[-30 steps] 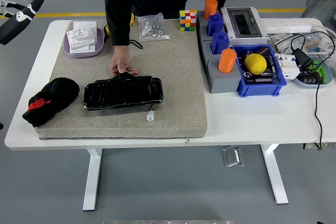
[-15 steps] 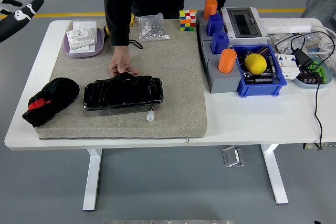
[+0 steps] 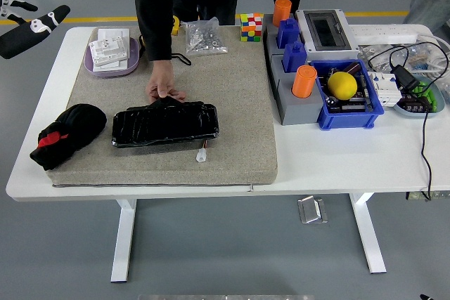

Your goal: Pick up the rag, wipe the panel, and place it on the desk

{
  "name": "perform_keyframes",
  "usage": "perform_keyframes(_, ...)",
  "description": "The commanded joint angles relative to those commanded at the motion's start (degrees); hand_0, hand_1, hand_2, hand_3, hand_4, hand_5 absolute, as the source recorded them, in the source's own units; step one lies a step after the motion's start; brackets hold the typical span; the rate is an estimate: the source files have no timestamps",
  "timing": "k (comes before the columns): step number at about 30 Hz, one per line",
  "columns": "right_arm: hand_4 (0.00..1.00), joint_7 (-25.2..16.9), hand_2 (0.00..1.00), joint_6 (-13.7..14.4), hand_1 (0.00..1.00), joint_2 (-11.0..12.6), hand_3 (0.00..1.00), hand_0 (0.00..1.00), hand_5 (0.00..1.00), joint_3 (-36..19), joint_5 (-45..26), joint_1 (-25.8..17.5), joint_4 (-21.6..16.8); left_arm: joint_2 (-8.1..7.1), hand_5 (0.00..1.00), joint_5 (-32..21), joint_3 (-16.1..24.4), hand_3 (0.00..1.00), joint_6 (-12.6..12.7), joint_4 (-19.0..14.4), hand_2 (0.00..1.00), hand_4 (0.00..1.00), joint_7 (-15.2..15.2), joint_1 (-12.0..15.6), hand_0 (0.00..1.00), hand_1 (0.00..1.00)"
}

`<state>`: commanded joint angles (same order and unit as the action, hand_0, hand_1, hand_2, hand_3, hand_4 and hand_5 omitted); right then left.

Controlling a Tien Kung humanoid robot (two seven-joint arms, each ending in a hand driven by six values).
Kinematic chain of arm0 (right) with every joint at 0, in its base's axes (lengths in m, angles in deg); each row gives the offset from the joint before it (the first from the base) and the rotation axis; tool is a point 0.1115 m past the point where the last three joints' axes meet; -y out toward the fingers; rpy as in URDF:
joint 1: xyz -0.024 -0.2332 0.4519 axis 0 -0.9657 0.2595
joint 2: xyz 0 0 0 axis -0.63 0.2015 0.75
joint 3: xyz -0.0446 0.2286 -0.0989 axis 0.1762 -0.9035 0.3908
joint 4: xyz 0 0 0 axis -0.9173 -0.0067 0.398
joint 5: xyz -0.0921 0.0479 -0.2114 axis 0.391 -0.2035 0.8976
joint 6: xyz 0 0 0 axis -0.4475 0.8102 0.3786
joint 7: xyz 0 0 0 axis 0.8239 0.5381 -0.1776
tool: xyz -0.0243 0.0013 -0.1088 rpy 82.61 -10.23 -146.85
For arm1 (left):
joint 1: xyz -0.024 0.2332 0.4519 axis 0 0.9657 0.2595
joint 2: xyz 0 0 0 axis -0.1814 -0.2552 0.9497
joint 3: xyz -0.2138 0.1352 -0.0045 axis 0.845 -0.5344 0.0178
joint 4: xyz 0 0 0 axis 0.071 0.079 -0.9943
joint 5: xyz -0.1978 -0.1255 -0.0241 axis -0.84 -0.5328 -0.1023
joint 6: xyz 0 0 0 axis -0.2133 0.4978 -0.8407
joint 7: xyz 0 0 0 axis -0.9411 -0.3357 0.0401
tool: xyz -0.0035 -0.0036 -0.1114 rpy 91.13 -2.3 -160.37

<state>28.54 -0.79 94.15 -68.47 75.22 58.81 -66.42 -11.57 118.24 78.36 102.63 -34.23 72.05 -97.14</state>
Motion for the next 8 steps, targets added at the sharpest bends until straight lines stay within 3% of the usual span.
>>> perform_keyframes(5, 0.998, -0.1, 0.711, 0.0, 0.617, 0.1, 0.629, 0.771, 0.555, -0.1, -0.2, 0.1, -0.1, -2.88, 0.657, 0.7, -2.6, 0.771, -0.8, -0.3, 0.721, 0.962, 1.1, -1.9, 0.385, 0.598)
perform_keyframes(8, 0.998, -0.1, 0.711, 0.0, 0.617, 0.2, 0.629, 0.771, 0.555, -0.1, -0.2, 0.2, -0.2, -3.62, 0.657, 1.0, -2.9, 0.771, -0.9, -0.4, 0.721, 0.962, 1.3, -2.4, 0.385, 0.598)
